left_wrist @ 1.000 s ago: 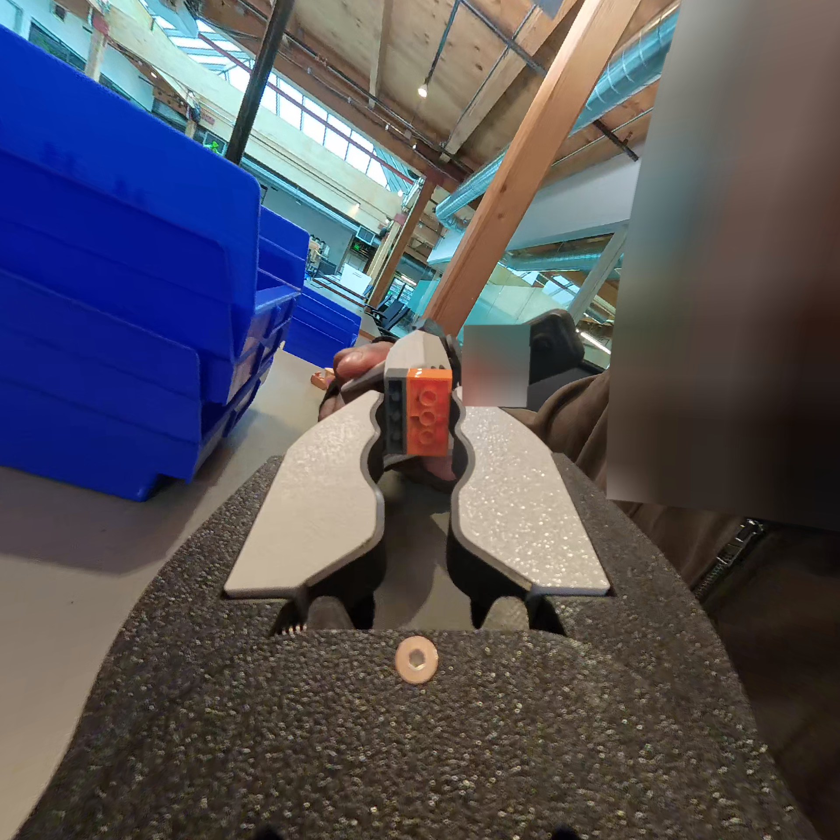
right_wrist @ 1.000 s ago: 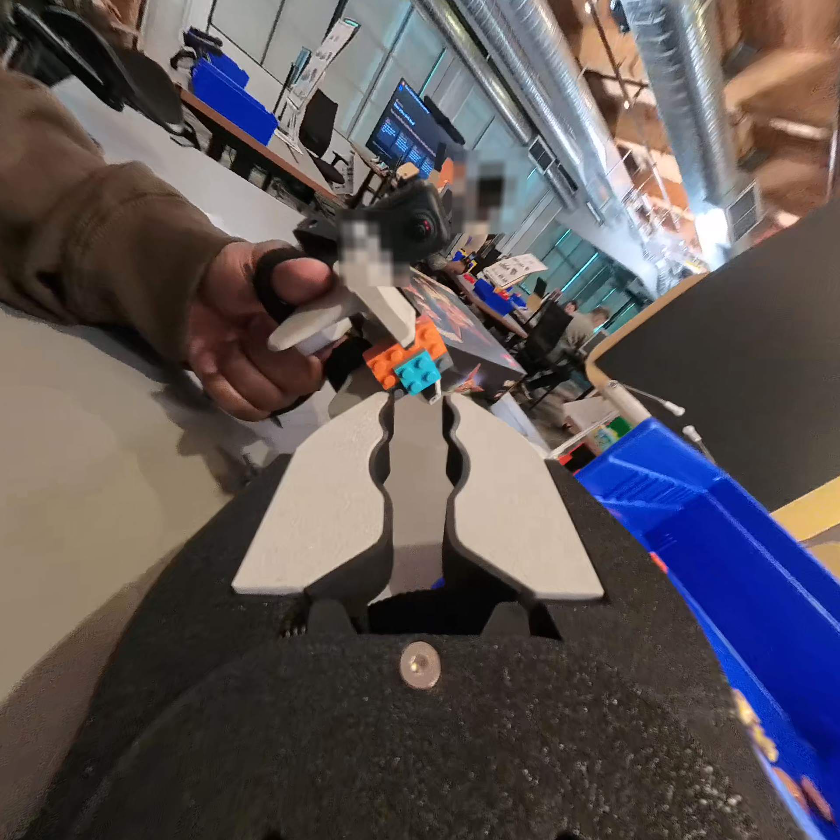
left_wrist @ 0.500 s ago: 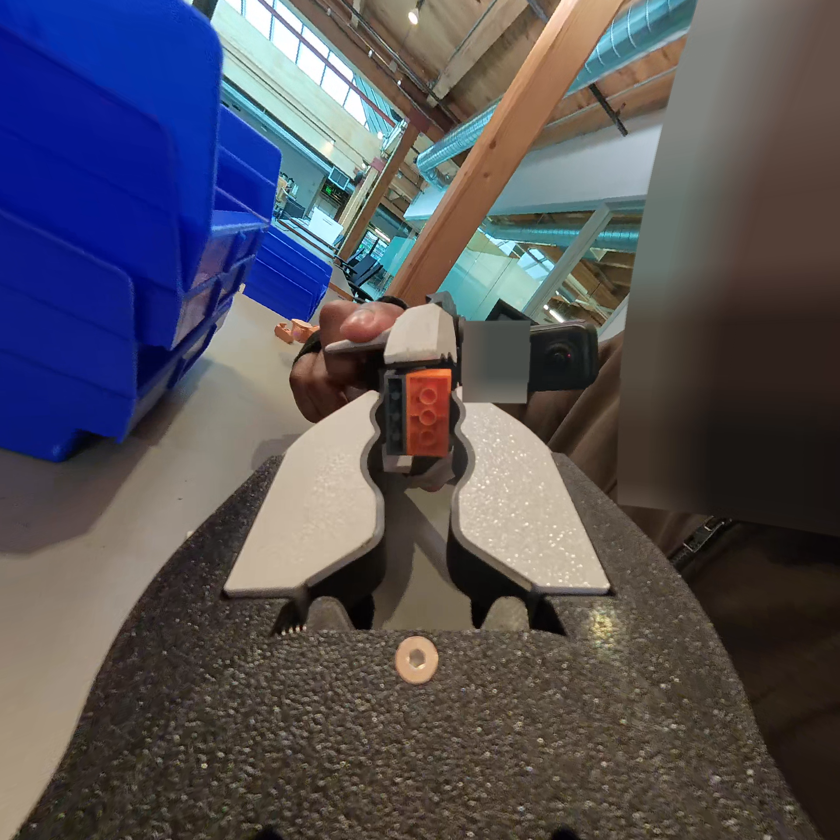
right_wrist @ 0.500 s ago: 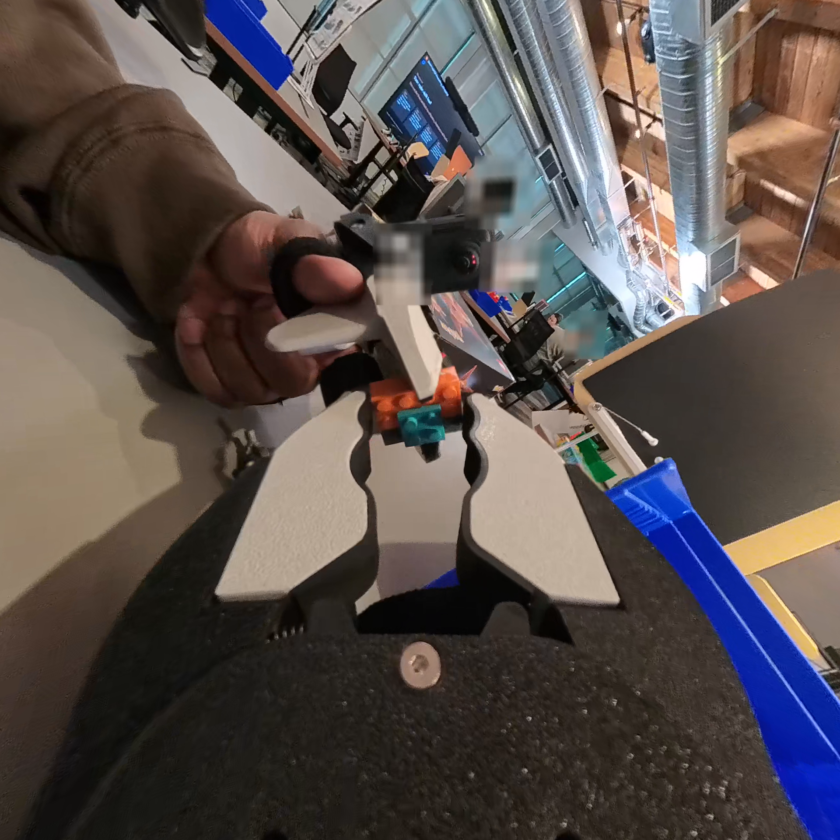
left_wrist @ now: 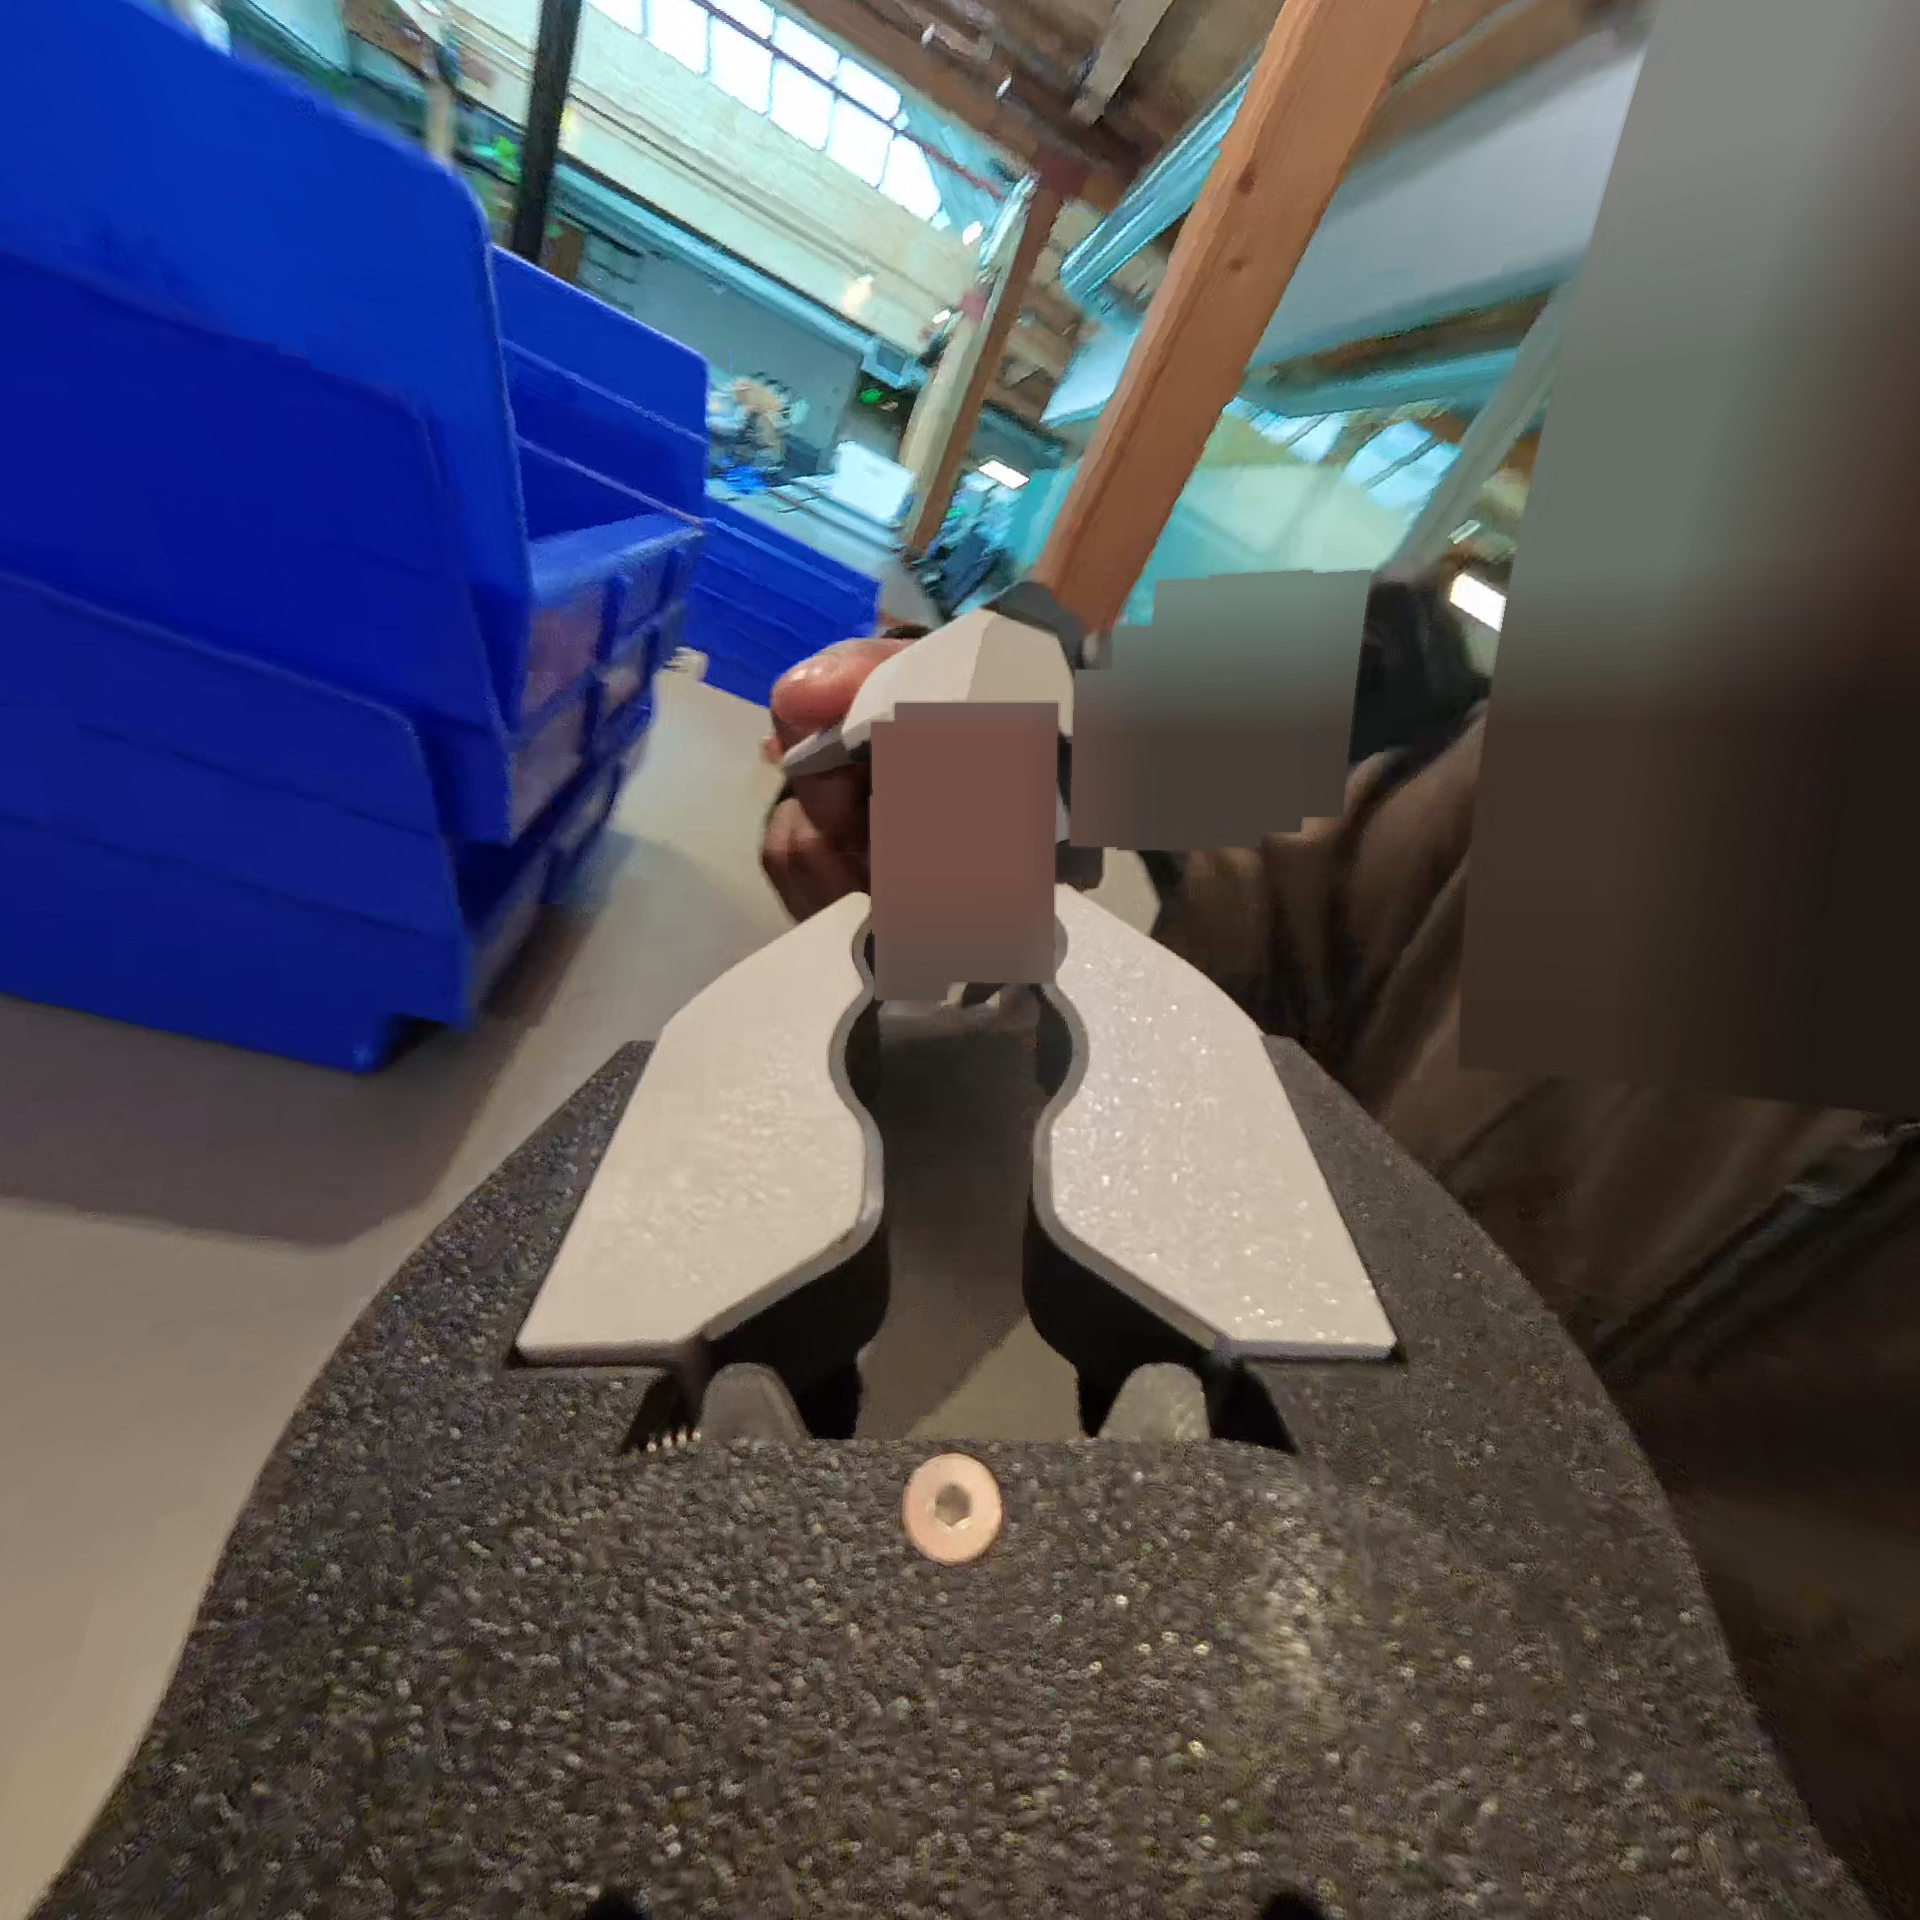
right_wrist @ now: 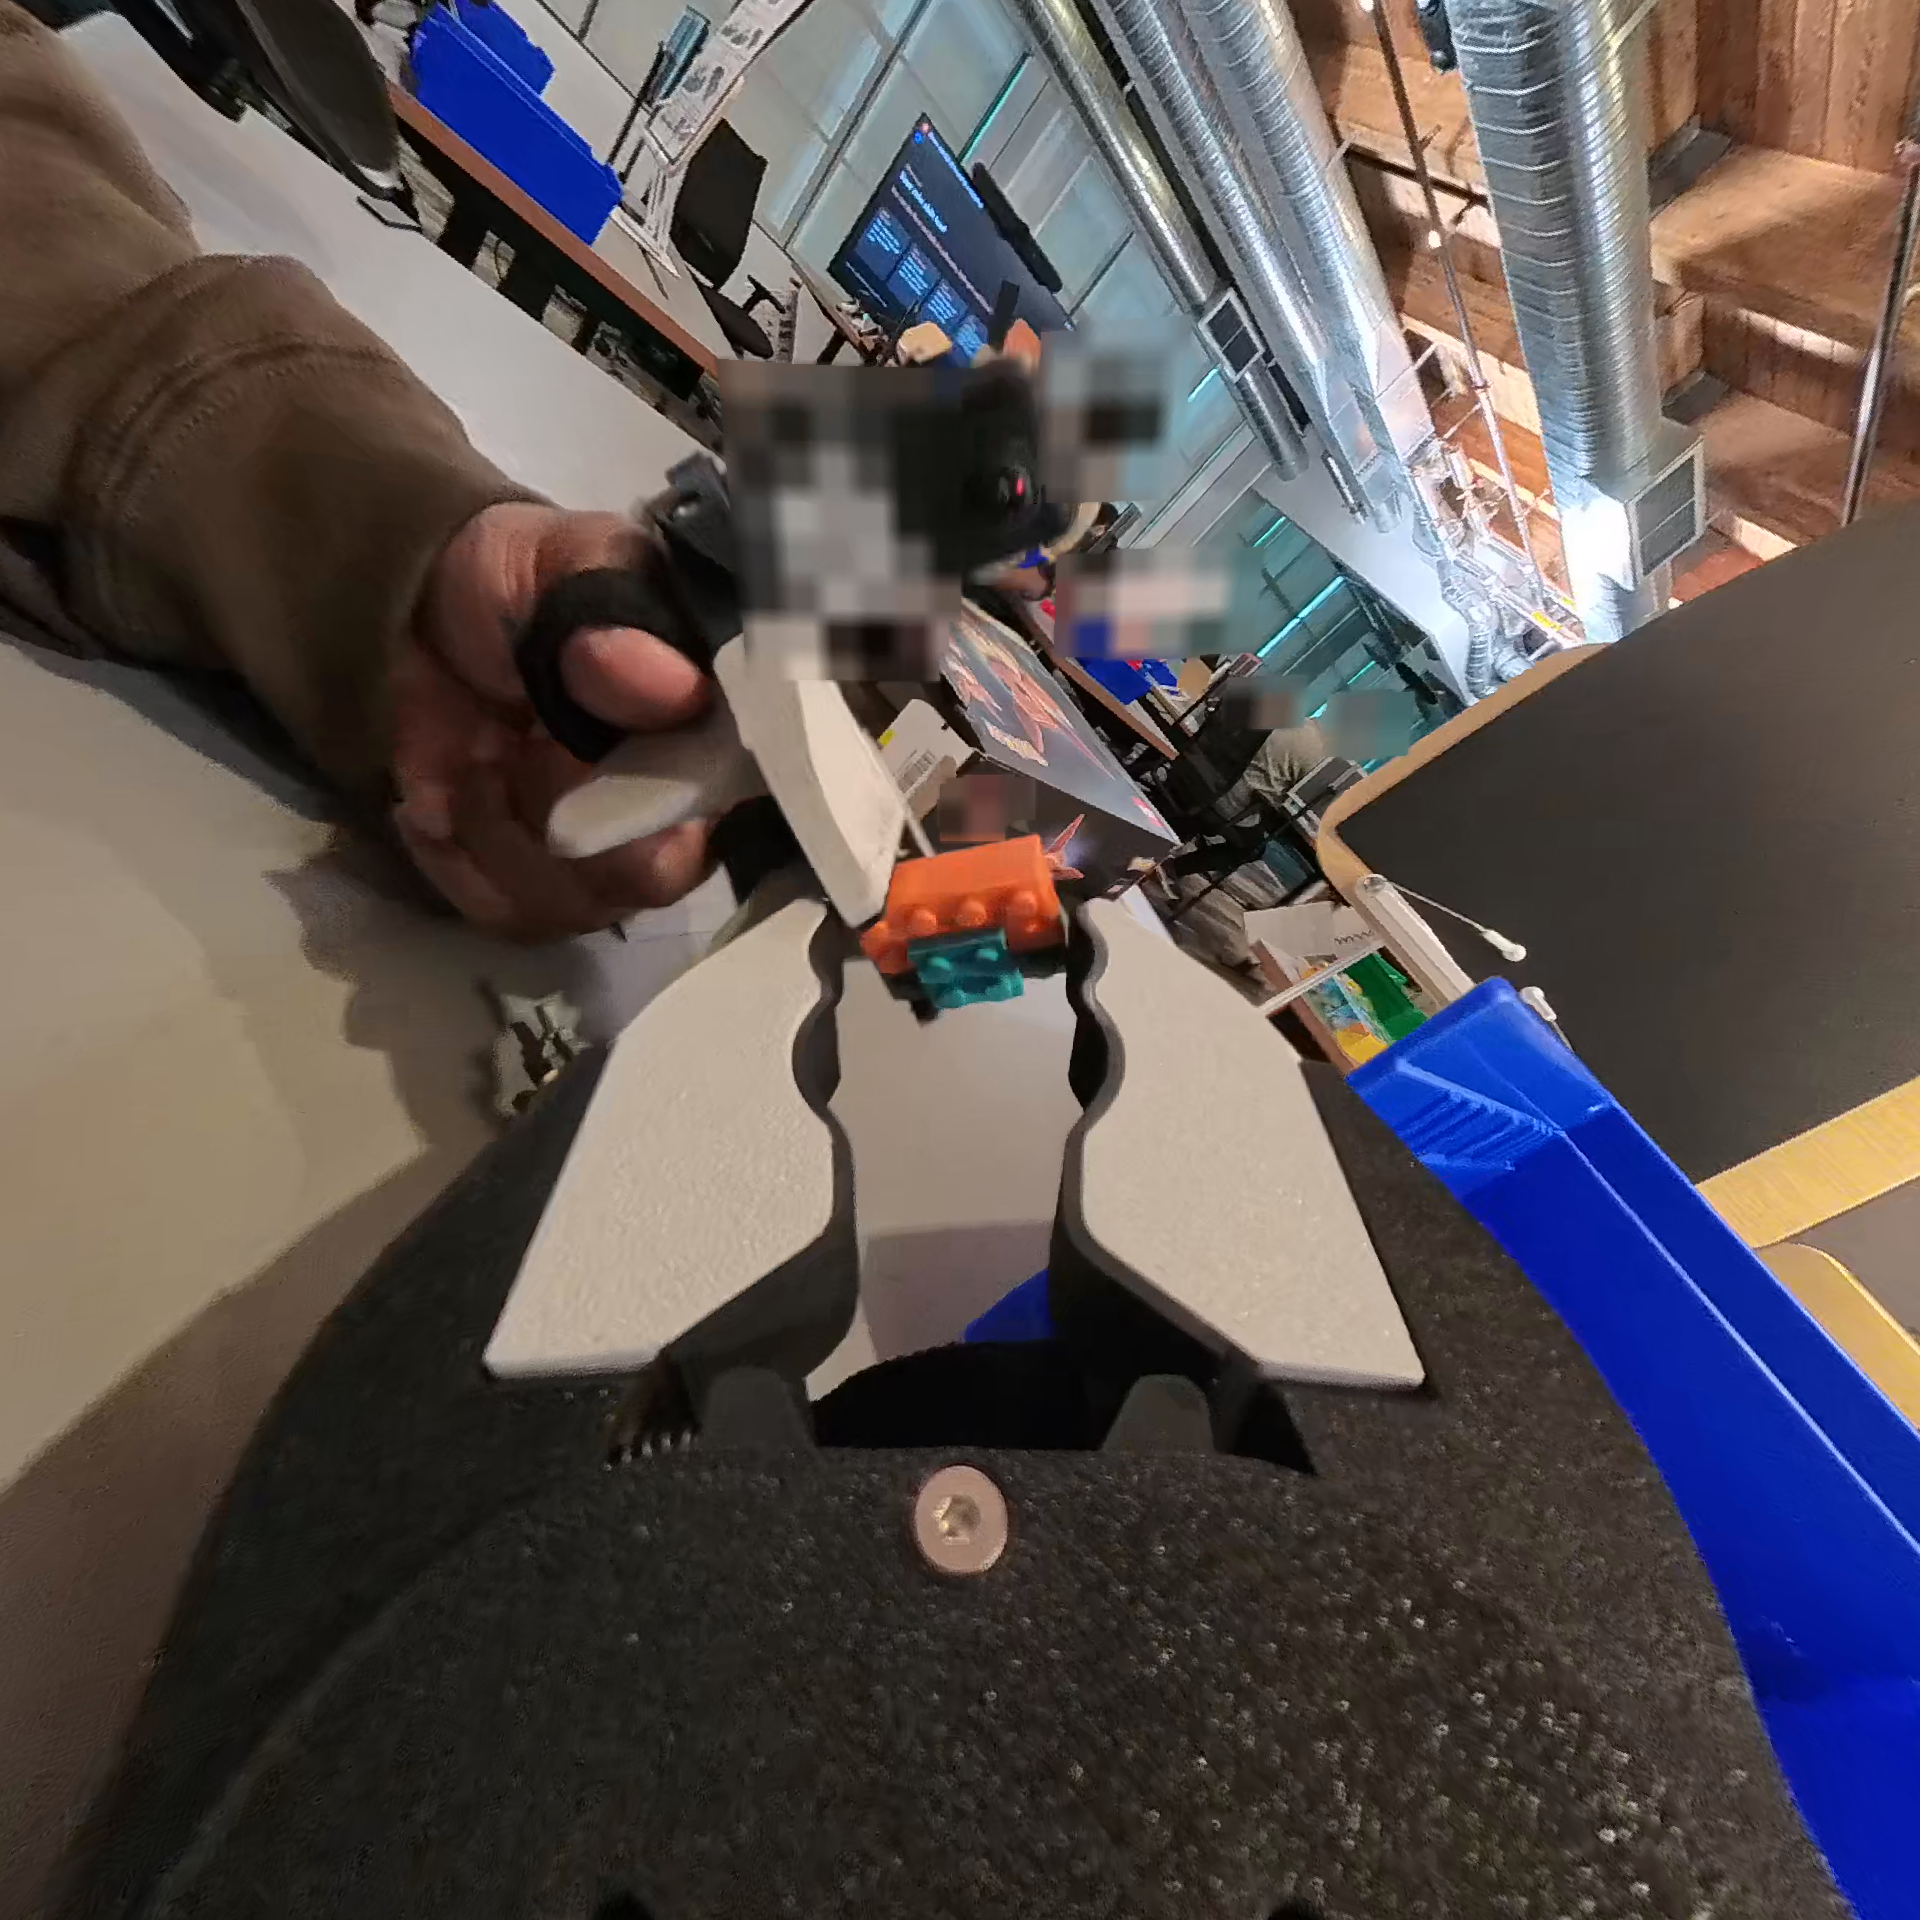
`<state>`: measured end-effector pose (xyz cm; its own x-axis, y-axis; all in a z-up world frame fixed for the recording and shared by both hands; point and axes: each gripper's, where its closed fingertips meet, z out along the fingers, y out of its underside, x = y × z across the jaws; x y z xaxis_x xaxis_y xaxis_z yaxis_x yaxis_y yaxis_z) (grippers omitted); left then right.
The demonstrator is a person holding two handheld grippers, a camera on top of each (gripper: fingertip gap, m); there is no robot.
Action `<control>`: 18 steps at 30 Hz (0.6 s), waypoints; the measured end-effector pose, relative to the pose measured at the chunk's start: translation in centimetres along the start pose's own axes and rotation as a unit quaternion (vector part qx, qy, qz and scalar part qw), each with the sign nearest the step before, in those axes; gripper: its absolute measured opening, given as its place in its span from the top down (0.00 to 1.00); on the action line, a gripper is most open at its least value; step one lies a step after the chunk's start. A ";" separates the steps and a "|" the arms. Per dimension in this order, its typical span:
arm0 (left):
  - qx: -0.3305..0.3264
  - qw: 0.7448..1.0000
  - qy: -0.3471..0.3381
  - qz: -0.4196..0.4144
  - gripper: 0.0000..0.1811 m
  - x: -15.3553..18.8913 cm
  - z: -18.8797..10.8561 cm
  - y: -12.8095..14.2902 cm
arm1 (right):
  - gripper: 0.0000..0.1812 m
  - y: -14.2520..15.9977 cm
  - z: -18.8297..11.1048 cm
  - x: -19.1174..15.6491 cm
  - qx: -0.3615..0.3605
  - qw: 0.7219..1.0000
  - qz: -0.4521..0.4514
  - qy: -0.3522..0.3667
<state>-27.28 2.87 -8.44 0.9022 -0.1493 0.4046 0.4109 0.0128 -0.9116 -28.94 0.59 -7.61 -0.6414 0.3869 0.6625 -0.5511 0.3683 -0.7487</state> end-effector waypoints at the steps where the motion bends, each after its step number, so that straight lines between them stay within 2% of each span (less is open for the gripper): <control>1: -0.012 0.999 -0.031 0.042 0.86 -0.4 -0.1 0.0 | 0.76 0.2 -0.1 0.0 -0.001 1.000 0.005 -0.008; 3: -0.037 0.984 -0.103 0.141 0.86 -1.3 -0.6 -0.4 | 0.77 0.8 -0.2 0.3 -0.008 1.000 0.019 -0.016; 5: -0.064 0.949 -0.185 0.248 0.86 -2.4 -1.3 -0.9 | 0.78 1.6 -0.3 0.7 -0.023 0.998 0.050 -0.022; 8: -0.107 0.872 -0.279 0.387 0.86 -3.5 -2.2 -1.6 | 0.79 2.3 -0.2 1.2 -0.034 0.989 0.138 -0.034; 13: -0.176 0.747 -0.336 0.546 0.86 -4.3 -1.9 -0.6 | 0.80 1.6 0.0 1.4 -0.008 0.954 0.292 -0.066; 15: -0.192 0.722 -0.336 0.574 0.86 -4.5 -1.5 0.0 | 0.83 1.6 0.1 1.4 -0.012 0.945 0.319 -0.073; 18: -0.175 0.714 -0.347 0.582 0.86 -4.3 -1.6 -0.5 | 0.90 2.5 0.3 1.0 -0.041 0.951 0.300 -0.069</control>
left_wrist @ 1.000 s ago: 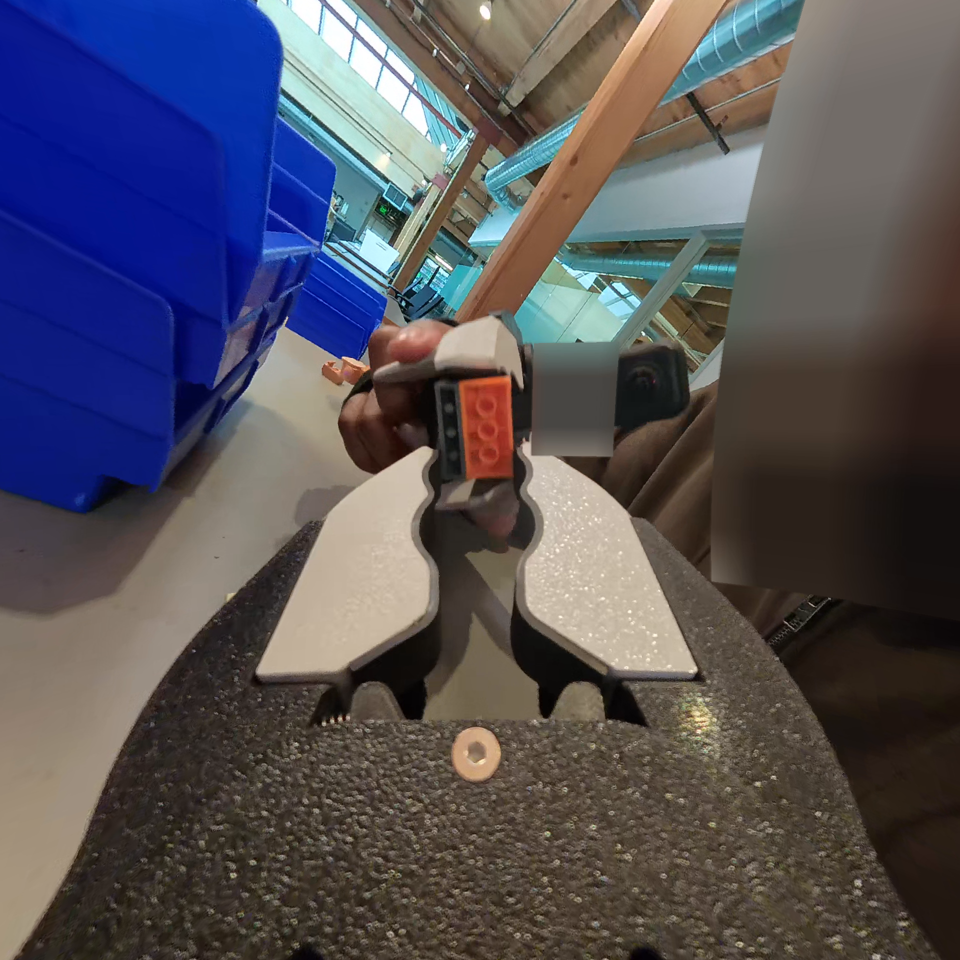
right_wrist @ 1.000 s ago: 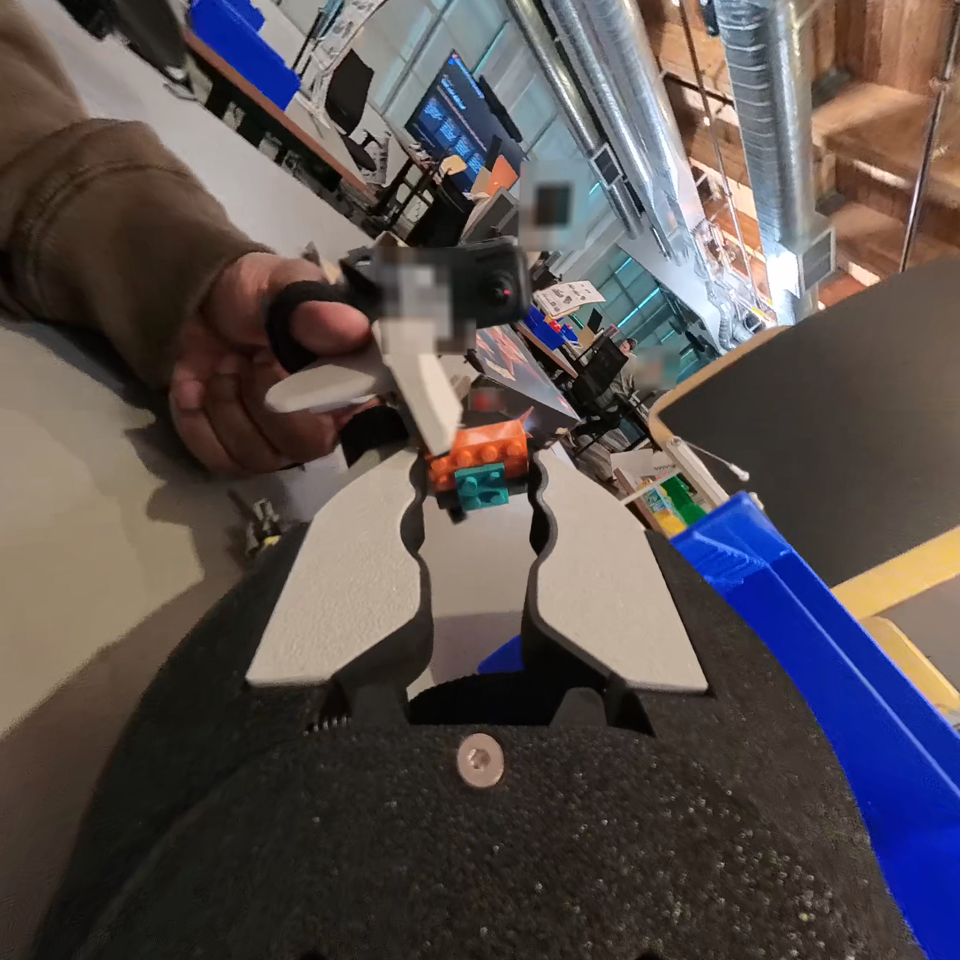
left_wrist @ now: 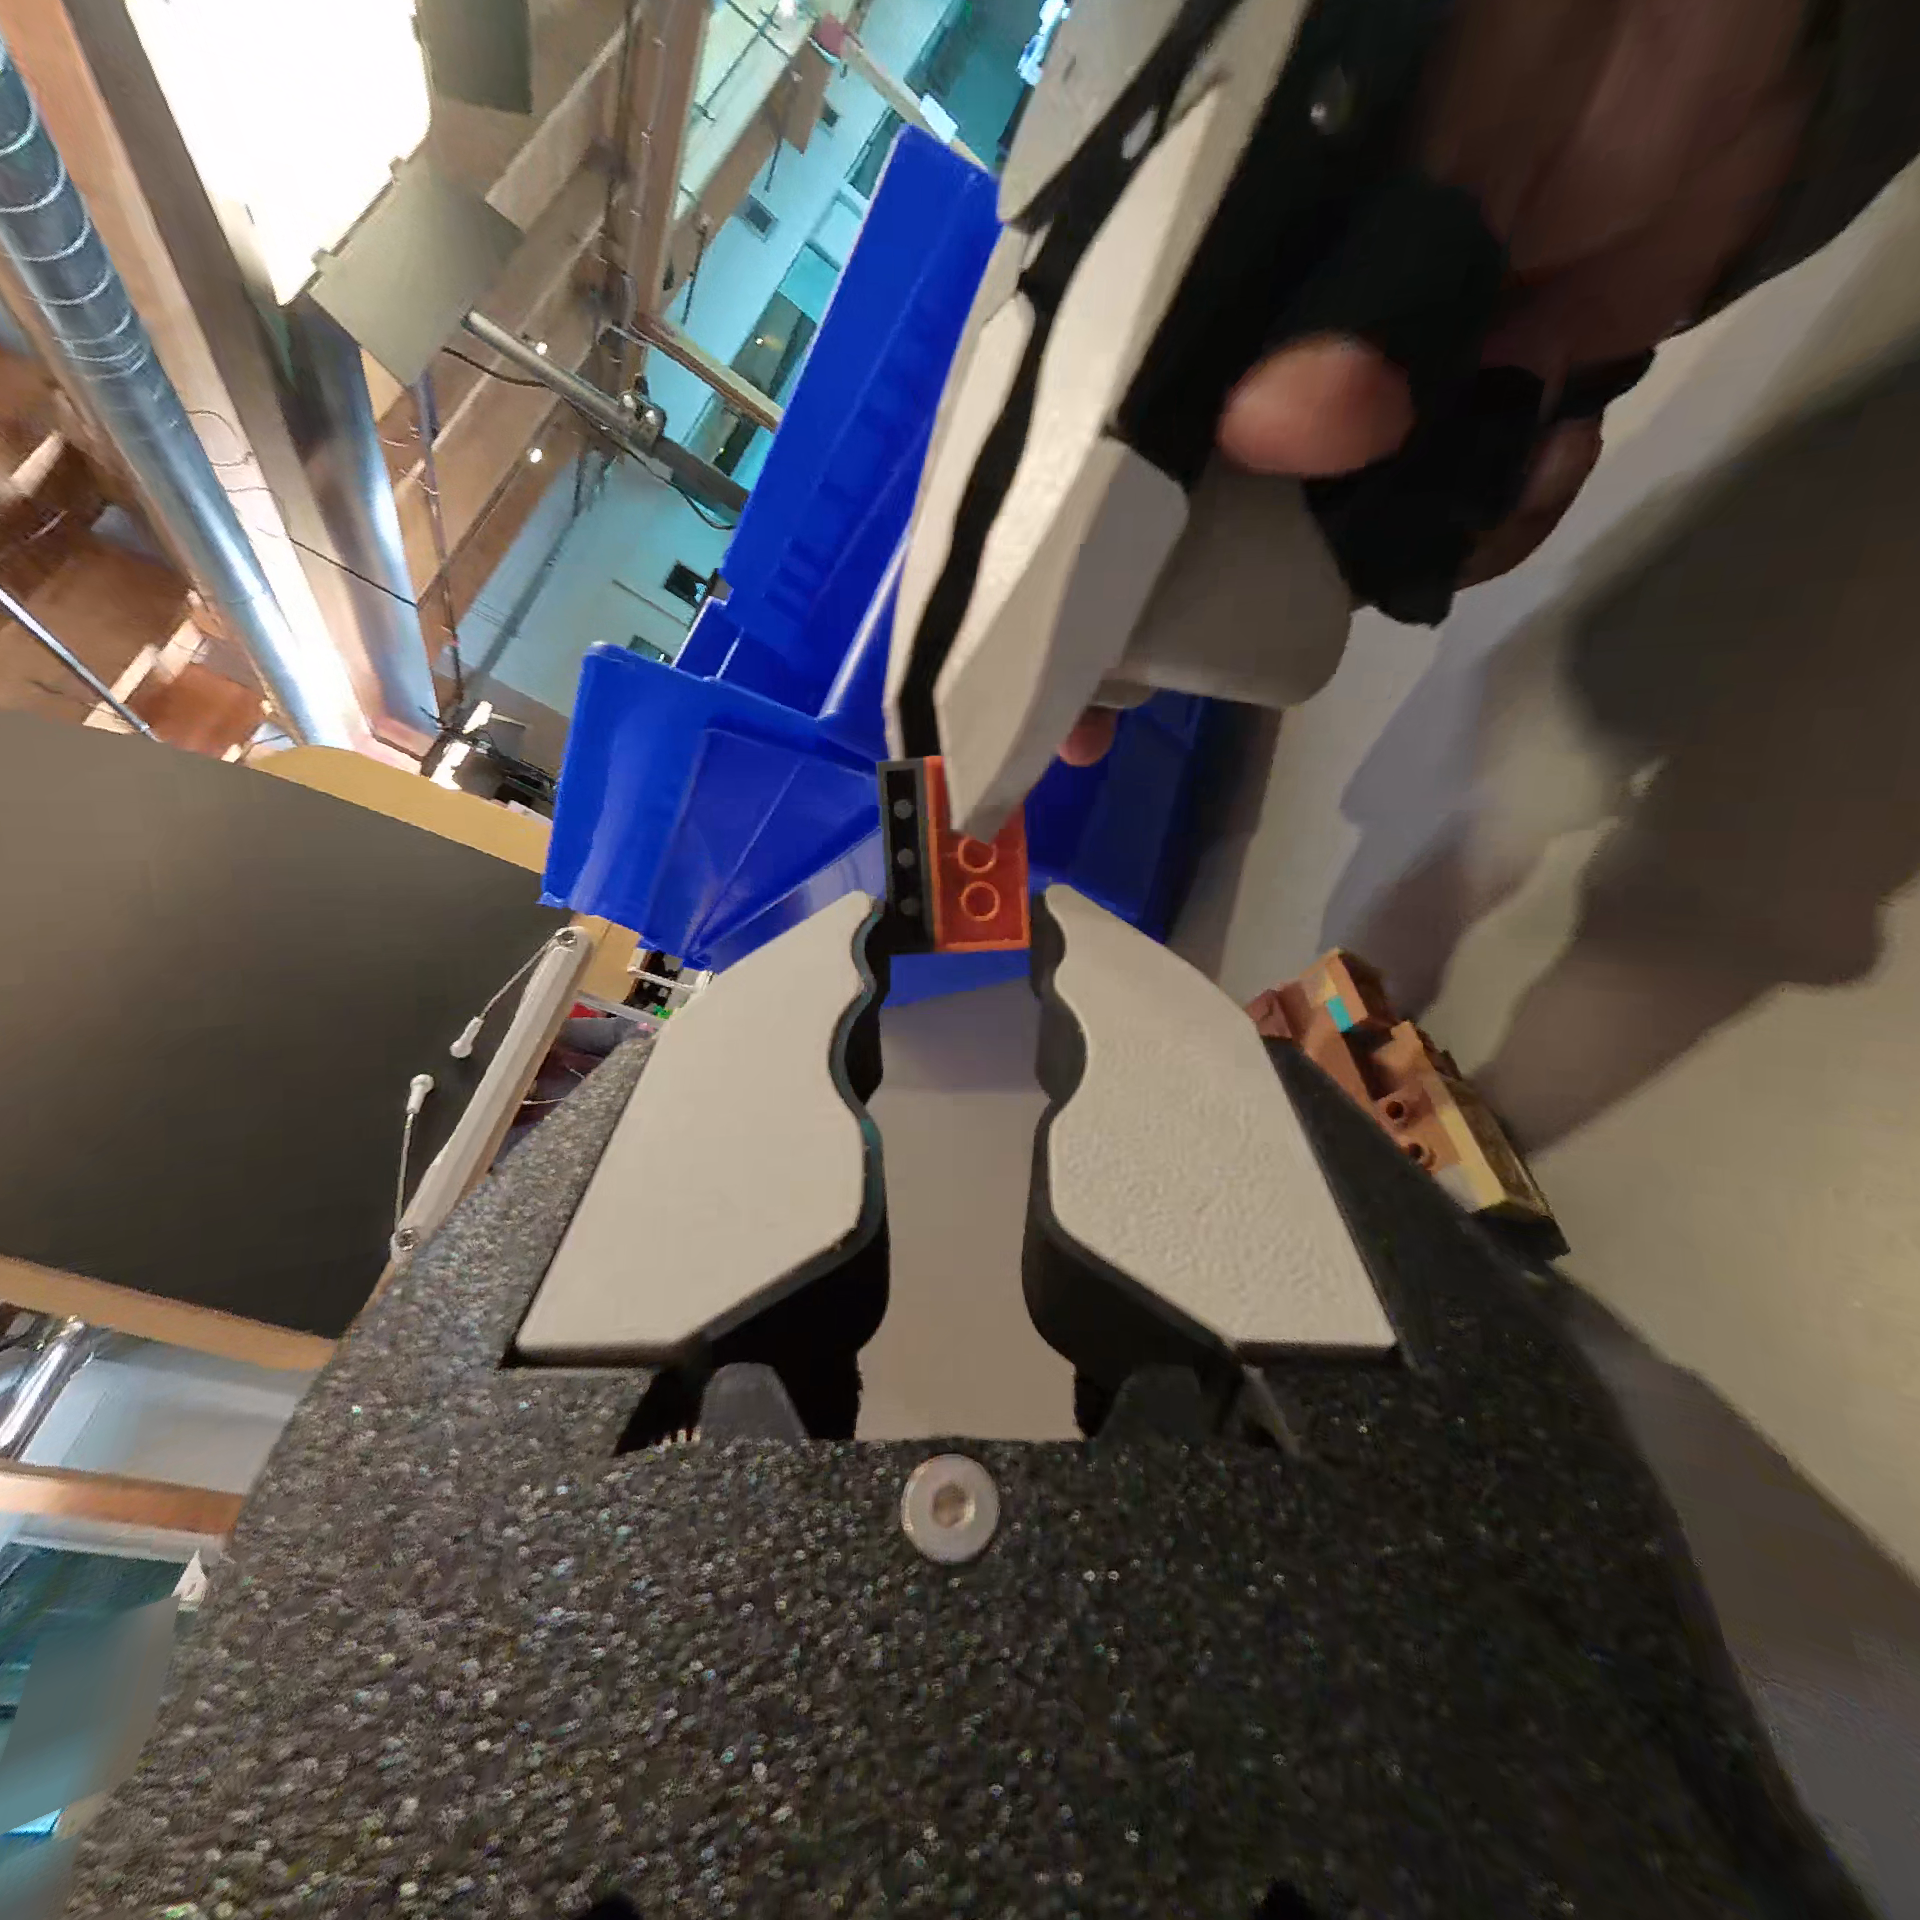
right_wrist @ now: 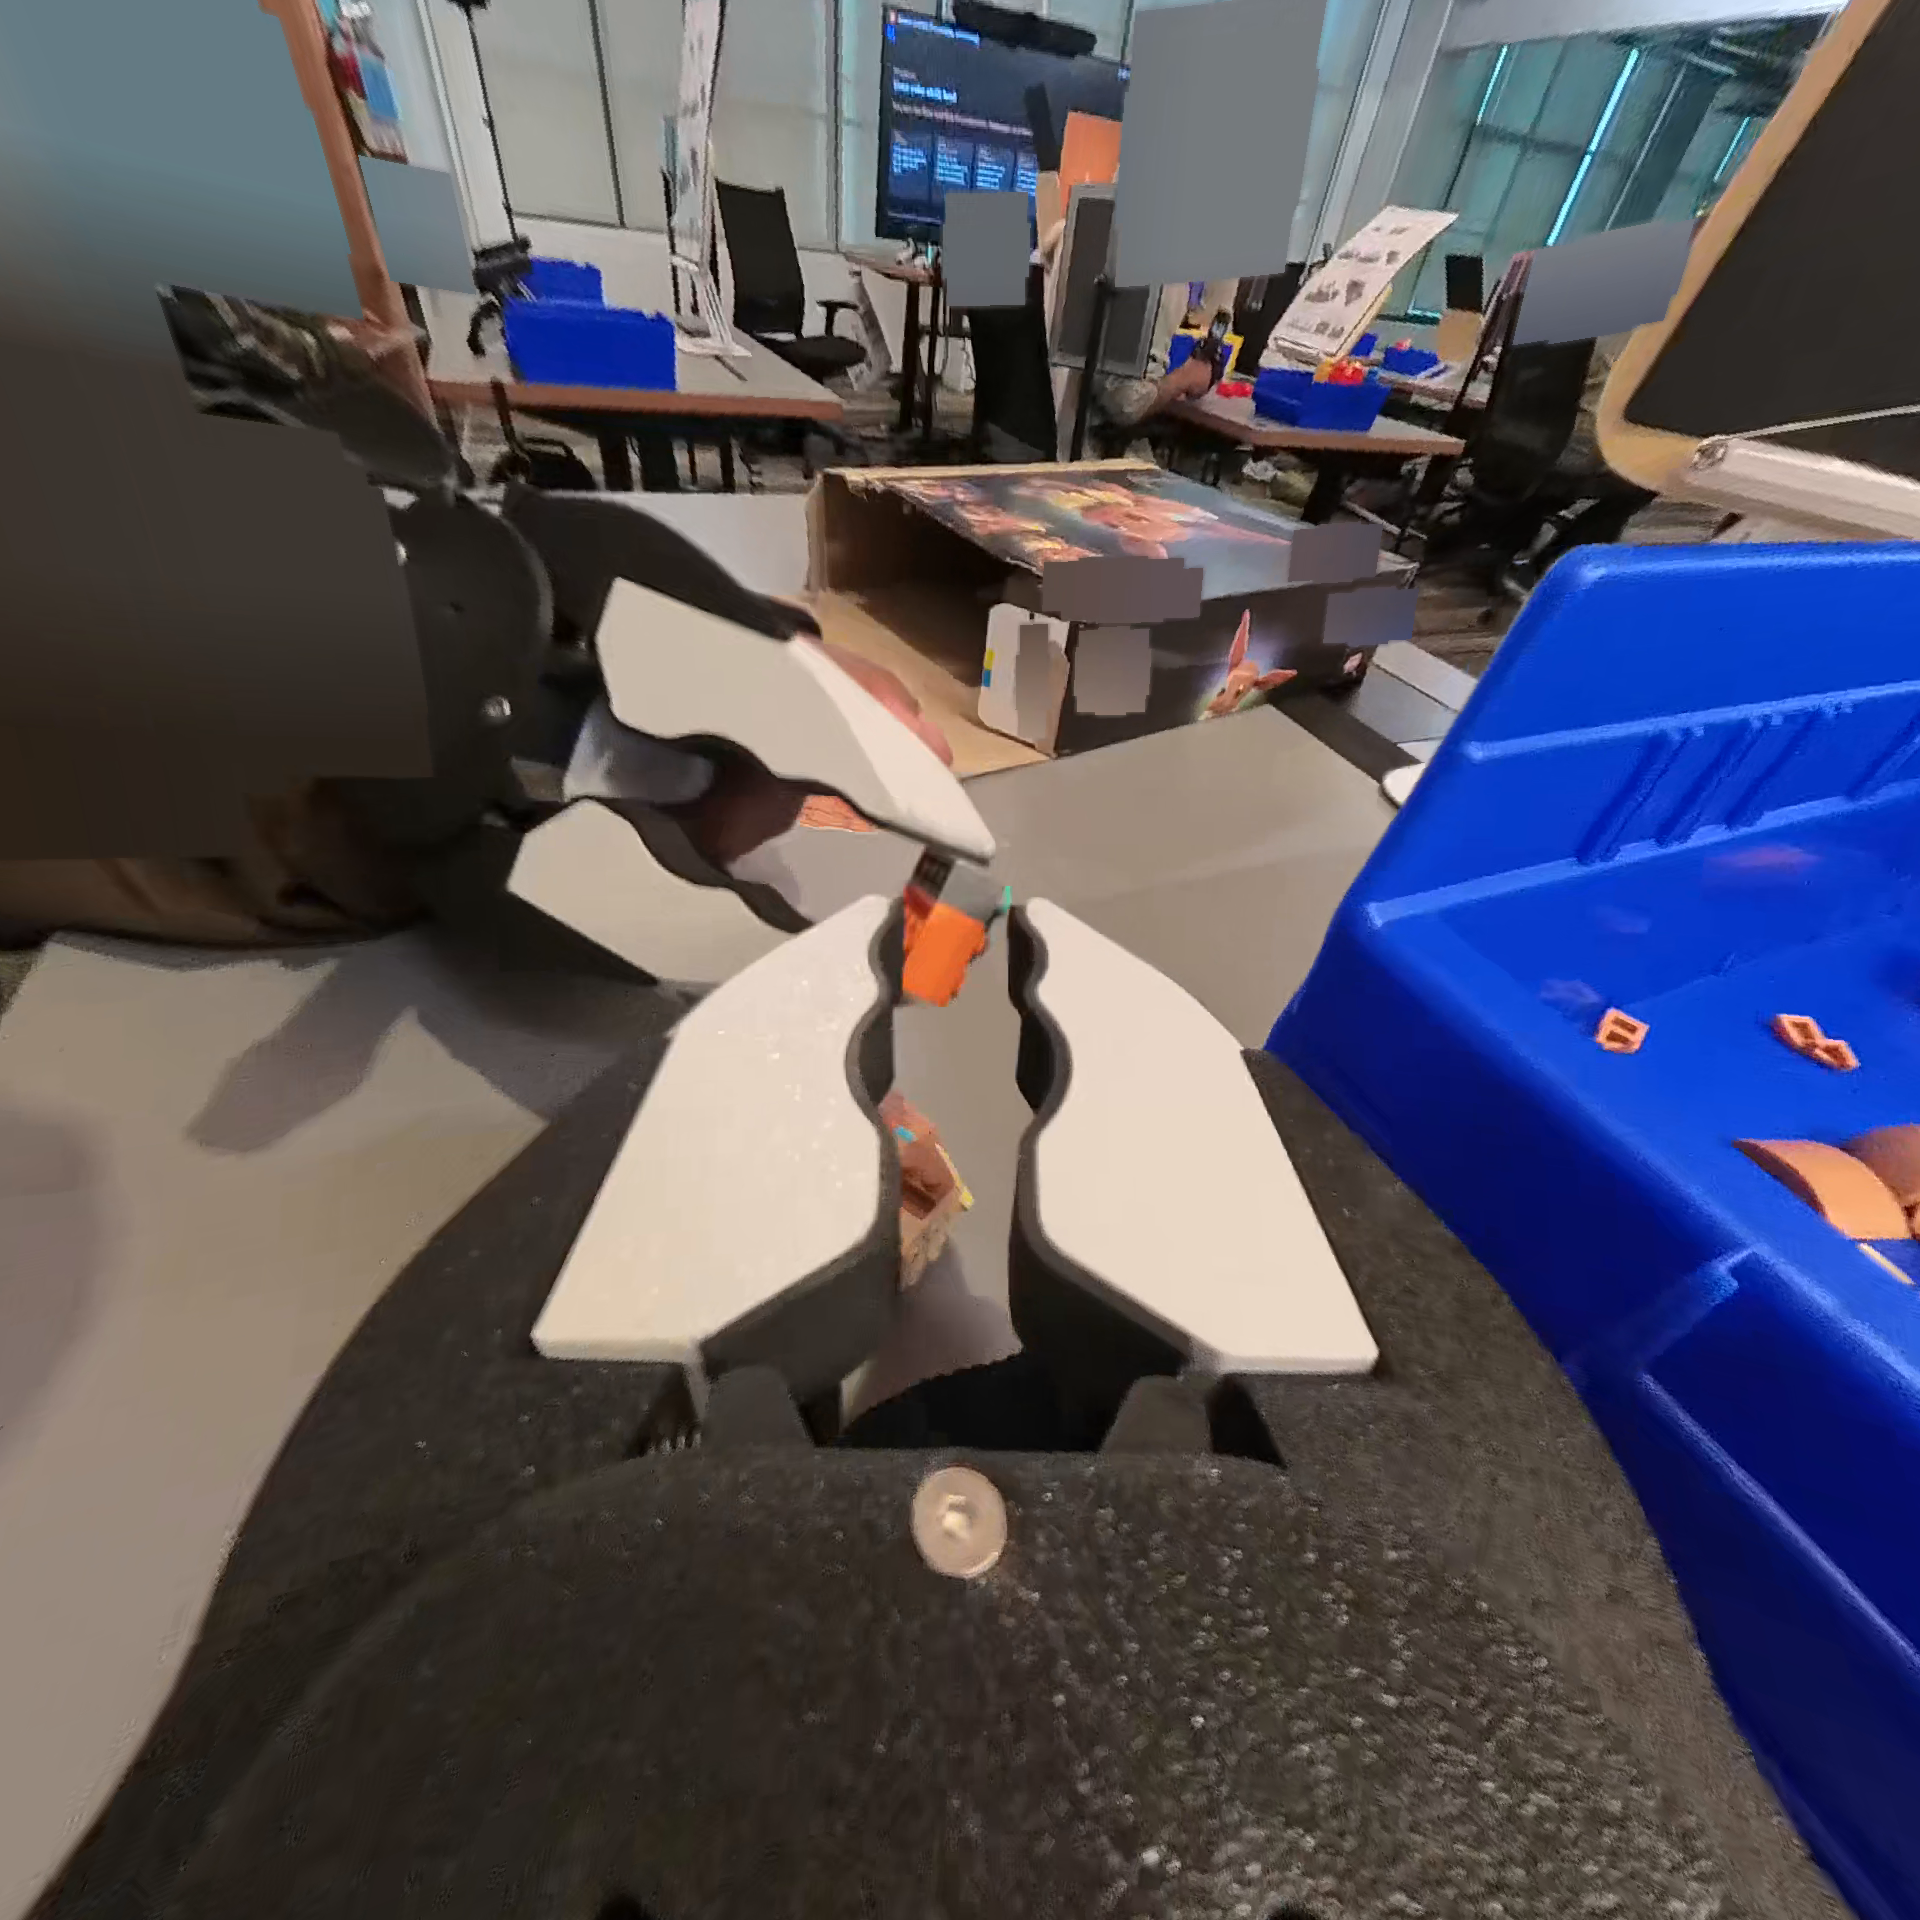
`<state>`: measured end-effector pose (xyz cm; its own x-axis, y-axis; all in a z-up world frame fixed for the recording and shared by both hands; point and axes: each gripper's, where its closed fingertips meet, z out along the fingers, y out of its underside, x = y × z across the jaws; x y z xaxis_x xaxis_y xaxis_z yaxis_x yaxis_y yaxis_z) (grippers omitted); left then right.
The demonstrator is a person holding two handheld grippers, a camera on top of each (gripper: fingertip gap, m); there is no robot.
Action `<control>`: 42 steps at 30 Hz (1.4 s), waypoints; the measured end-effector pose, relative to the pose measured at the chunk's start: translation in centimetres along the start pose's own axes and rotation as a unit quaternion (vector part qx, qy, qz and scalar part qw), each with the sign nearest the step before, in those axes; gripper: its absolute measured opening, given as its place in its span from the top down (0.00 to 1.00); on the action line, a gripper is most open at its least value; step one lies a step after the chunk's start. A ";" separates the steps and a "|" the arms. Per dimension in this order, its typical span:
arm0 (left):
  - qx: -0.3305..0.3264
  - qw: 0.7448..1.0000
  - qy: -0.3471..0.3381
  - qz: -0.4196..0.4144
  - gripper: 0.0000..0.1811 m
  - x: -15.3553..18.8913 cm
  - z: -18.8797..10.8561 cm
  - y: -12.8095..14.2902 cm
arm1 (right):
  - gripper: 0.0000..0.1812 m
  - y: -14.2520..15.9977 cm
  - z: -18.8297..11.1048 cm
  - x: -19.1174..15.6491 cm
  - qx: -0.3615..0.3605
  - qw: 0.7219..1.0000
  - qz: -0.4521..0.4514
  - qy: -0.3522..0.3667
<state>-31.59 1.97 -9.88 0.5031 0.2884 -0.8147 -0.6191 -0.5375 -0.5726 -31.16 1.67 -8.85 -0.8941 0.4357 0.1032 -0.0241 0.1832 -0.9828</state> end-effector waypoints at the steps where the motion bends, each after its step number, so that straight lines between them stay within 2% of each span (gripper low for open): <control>1: -0.003 1.000 -0.009 0.000 0.86 -0.4 0.0 0.1 | 0.90 0.1 0.0 0.0 -0.003 1.000 -0.009 0.004; 8: 0.002 0.998 -0.034 0.058 0.86 -1.0 -0.4 0.0 | 0.91 0.5 0.3 -0.3 -0.017 0.997 -0.075 0.024; 14: 0.000 0.994 -0.047 0.095 0.86 -1.1 -0.5 -0.1 | 0.90 0.6 0.4 -0.3 -0.012 0.998 -0.062 0.020; 18: -0.020 0.992 -0.052 0.113 0.86 -1.0 -0.2 0.4 | 0.87 0.5 0.5 -0.6 -0.005 1.000 -0.020 -0.001; 24: -0.017 0.992 -0.051 0.112 0.86 -0.9 -0.2 0.3 | 0.92 0.5 0.4 -0.1 -0.005 1.000 -0.017 0.016; 28: 0.015 0.999 0.006 0.043 0.86 -0.2 -0.4 0.2 | 0.93 1.3 0.2 0.5 -0.040 0.990 -0.125 0.053; 32: 0.055 0.992 0.094 -0.064 0.84 0.3 -1.2 -0.3 | 0.93 2.6 0.0 0.2 -0.085 0.959 -0.264 0.057; 38: 0.047 0.987 0.147 -0.037 0.86 2.0 -1.6 0.2 | 0.93 3.9 0.3 -1.2 -0.117 0.931 -0.344 0.030; 42: 0.048 0.984 0.167 -0.027 0.86 3.0 -1.7 0.1 | 0.93 4.0 0.3 -1.7 -0.117 0.931 -0.346 0.018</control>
